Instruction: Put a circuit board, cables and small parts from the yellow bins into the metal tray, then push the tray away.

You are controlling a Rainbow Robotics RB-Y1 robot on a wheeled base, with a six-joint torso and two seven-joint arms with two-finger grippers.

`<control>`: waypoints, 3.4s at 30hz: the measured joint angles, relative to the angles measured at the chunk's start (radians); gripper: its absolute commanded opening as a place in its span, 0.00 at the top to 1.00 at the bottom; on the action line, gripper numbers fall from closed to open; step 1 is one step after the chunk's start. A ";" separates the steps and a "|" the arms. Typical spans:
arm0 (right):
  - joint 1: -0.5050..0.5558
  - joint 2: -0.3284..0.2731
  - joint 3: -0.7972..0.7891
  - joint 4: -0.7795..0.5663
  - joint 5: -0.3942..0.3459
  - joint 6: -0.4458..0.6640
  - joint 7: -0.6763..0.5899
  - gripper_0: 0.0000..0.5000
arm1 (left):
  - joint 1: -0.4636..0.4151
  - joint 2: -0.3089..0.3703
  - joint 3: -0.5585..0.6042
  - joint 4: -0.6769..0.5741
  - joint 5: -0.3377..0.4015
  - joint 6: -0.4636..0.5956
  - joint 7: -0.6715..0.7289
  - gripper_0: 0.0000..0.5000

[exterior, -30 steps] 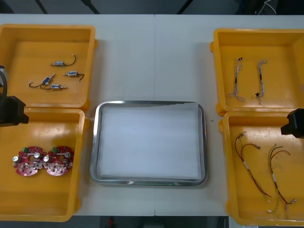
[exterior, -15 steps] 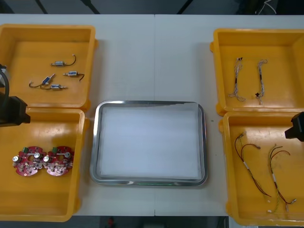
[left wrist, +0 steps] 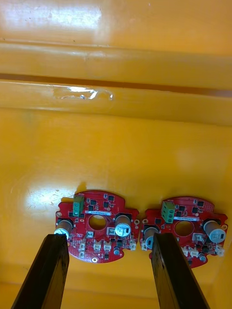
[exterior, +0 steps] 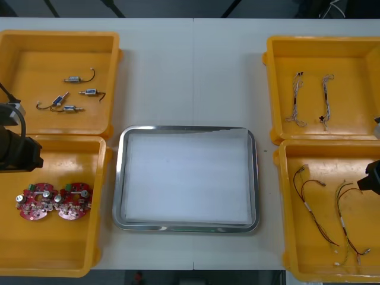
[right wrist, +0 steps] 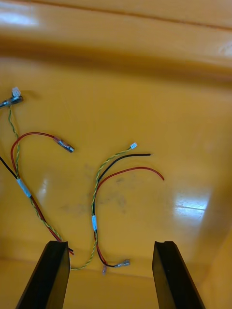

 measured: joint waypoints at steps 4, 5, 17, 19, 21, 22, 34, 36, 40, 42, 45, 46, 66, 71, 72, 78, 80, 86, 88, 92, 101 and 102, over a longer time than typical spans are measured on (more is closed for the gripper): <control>0.056 0.000 0.000 0.000 0.000 -0.046 0.065 0.00 | 0.000 0.006 -0.033 0.011 -0.005 -0.037 -0.001 0.00; 0.072 0.000 0.000 0.000 0.001 -0.061 0.099 0.00 | 0.000 0.007 -0.042 0.017 -0.005 -0.048 -0.003 0.00; 0.170 0.025 0.000 0.000 0.077 -0.103 0.207 0.00 | 0.000 0.008 -0.064 0.106 0.062 -0.085 -0.321 0.00; 0.172 0.044 0.000 0.000 0.095 -0.103 0.208 0.00 | 0.000 0.008 -0.069 0.115 0.071 -0.098 -0.334 0.00; 0.174 0.064 0.000 0.000 0.112 -0.103 0.208 0.00 | 0.000 0.008 -0.081 0.120 0.072 -0.117 -0.334 0.00; 0.174 0.072 0.000 0.000 0.120 -0.103 0.209 0.00 | 0.000 0.008 -0.090 0.121 0.072 -0.130 -0.334 0.00; 0.183 0.143 0.004 0.000 0.182 -0.103 0.218 0.00 | 0.000 0.010 -0.166 0.144 0.072 -0.193 -0.334 0.00; 0.190 0.156 0.005 0.000 0.188 -0.107 0.236 0.00 | 0.000 0.010 -0.167 0.149 0.072 -0.193 -0.334 0.00; 0.215 0.181 0.013 0.000 0.213 -0.154 0.270 0.00 | 0.001 0.011 -0.167 0.156 0.078 -0.194 -0.334 0.00; 0.228 0.185 0.026 0.000 0.228 -0.182 0.270 0.00 | 0.001 0.011 -0.167 0.156 0.081 -0.194 -0.334 0.00; 0.245 0.186 0.048 0.000 0.242 -0.215 0.270 0.00 | 0.004 0.011 -0.171 0.156 0.082 -0.209 -0.334 0.00; 0.249 0.187 0.055 0.000 0.249 -0.222 0.270 0.00 | 0.005 0.012 -0.176 0.157 0.082 -0.220 -0.334 0.00; 0.263 0.248 0.114 0.010 0.341 -0.263 0.270 0.00 | 0.005 0.013 -0.231 0.160 0.082 -0.260 -0.334 0.00; 0.263 0.248 0.127 0.031 0.341 -0.291 0.270 0.00 | 0.005 0.013 -0.238 0.161 0.082 -0.267 -0.334 0.00; 0.263 0.248 0.127 0.032 0.341 -0.291 0.270 0.00 | 0.005 0.013 -0.241 0.161 0.082 -0.271 -0.334 0.00; 0.263 0.248 0.127 0.032 0.341 -0.291 0.270 0.94 | 0.005 0.013 -0.254 0.161 0.080 -0.282 -0.334 0.00; 0.263 0.248 0.127 0.033 0.341 -0.291 0.270 1.00 | 0.005 0.013 -0.254 0.162 0.079 -0.282 -0.334 0.00; 0.263 0.248 0.127 0.034 0.341 -0.291 0.270 1.00 | 0.005 0.013 -0.254 0.165 0.078 -0.282 -0.334 0.00; 0.262 0.248 0.127 0.034 0.341 -0.291 0.271 1.00 | 0.005 0.013 -0.254 0.166 0.078 -0.282 -0.334 0.00; 0.257 0.248 0.126 0.033 0.341 -0.280 0.274 1.00 | 0.005 0.013 -0.258 0.171 0.076 -0.295 -0.334 0.00; 0.214 0.249 0.076 -0.033 0.334 -0.141 0.334 1.00 | 0.005 0.013 -0.296 0.186 0.066 -0.341 -0.334 0.00; 0.209 0.249 0.066 -0.041 0.331 -0.122 0.334 1.00 | 0.005 0.013 -0.296 0.186 0.066 -0.341 -0.334 0.00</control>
